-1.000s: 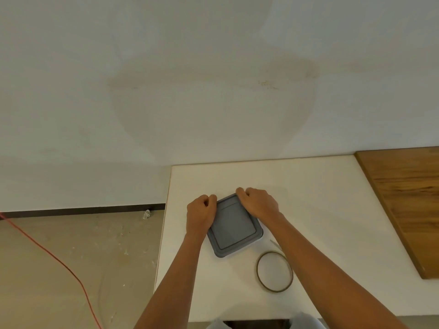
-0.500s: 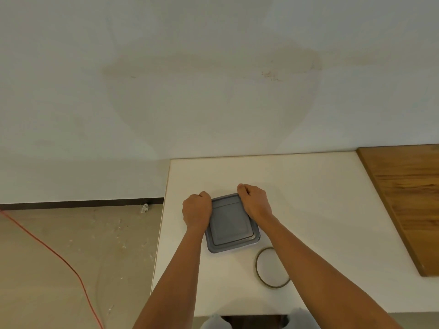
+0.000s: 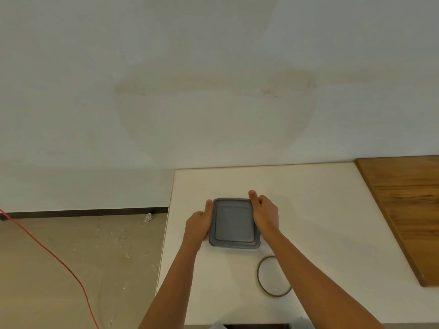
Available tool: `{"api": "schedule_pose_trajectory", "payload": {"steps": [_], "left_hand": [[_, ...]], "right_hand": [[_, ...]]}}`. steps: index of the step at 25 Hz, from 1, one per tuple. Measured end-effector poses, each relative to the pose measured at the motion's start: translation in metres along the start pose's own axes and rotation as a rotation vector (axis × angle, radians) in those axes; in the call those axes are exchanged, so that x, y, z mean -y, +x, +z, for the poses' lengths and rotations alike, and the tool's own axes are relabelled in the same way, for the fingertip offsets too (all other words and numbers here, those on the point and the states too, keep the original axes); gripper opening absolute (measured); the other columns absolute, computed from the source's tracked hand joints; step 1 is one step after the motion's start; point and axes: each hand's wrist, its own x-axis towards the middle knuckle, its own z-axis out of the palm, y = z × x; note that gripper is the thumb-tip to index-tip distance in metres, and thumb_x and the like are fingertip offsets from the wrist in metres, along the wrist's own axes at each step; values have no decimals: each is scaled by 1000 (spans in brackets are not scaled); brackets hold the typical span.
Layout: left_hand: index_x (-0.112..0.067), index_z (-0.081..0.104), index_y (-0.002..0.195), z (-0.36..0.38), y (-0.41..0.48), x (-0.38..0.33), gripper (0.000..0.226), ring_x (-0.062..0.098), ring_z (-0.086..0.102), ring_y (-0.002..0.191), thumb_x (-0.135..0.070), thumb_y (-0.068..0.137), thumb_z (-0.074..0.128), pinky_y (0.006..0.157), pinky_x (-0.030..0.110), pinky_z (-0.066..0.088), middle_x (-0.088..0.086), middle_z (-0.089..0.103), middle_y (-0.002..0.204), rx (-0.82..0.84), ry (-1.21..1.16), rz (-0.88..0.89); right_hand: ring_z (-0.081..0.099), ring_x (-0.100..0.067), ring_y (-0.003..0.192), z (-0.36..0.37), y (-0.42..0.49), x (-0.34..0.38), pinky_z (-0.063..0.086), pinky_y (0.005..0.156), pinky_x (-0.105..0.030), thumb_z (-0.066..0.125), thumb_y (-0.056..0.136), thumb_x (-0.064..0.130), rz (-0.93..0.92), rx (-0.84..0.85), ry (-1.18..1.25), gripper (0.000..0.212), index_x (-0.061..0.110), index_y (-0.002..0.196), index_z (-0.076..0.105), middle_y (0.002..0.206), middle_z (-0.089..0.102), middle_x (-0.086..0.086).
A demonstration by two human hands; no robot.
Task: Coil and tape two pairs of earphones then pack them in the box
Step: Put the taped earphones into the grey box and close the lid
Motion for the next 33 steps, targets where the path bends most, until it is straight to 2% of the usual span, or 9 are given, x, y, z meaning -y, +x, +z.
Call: {"api": "schedule_pose_trajectory", "payload": {"steps": [4,6,9,14,17,19,22,27,33], "left_hand": [[-2,59,103,-9,-20,19,37,30,67,99,-34,87,67,74,34,59,19,67,109,293,-247,-84],[2,60,101,-8,-28,23,30,31,68,95,-21,85,71,74,34,59,23,67,106,296,-300,-71],[5,62,94,6,-43,23,29,24,69,73,-24,90,65,68,31,60,19,68,86,210,-253,-64],[-2,58,95,28,-61,23,30,14,60,61,-29,100,45,61,22,54,8,62,75,50,-127,15],[-4,58,99,33,-58,26,34,13,58,62,-33,101,39,71,29,53,6,61,75,-7,-9,70],[-2,57,98,33,-57,27,33,15,60,62,-32,100,45,65,26,57,9,62,76,5,-123,47],[1,56,95,33,-59,22,26,21,64,65,-25,96,54,53,21,55,15,63,80,29,-299,38],[-6,56,94,58,-37,-21,11,15,66,68,-15,92,61,69,27,59,9,63,83,58,-267,190],[-2,53,96,105,-10,-68,14,14,62,64,-12,92,61,59,19,57,9,60,82,126,-285,213]], "right_hand": [[49,-16,62,-37,3,1,42,60,-29,39,89,63,118,88,149,56,8,82,48,71,53,-4],[54,-19,69,-52,-14,-7,44,64,-31,34,91,61,96,151,13,55,9,89,49,77,57,-4],[53,-22,69,-46,-52,-27,37,59,-32,25,96,56,12,123,-363,48,13,88,45,74,54,-1],[39,-12,56,-32,-64,-40,35,54,-29,35,96,49,-26,28,56,42,14,73,41,61,46,0],[37,-12,56,-33,-65,-42,35,55,-28,39,95,49,-46,34,109,42,15,70,41,60,43,1],[38,-13,56,-34,-63,-43,36,54,-28,43,94,49,-12,53,161,42,15,70,40,60,43,0],[47,-14,53,-40,-57,-44,42,52,-26,47,94,45,77,90,276,37,12,78,46,60,50,-3],[55,-18,55,-68,-24,-39,45,58,-34,44,97,38,44,-33,305,29,10,93,50,60,59,-5],[56,-18,57,-102,23,-37,46,58,-30,44,98,34,67,-165,301,27,8,103,48,70,60,-10]]}}
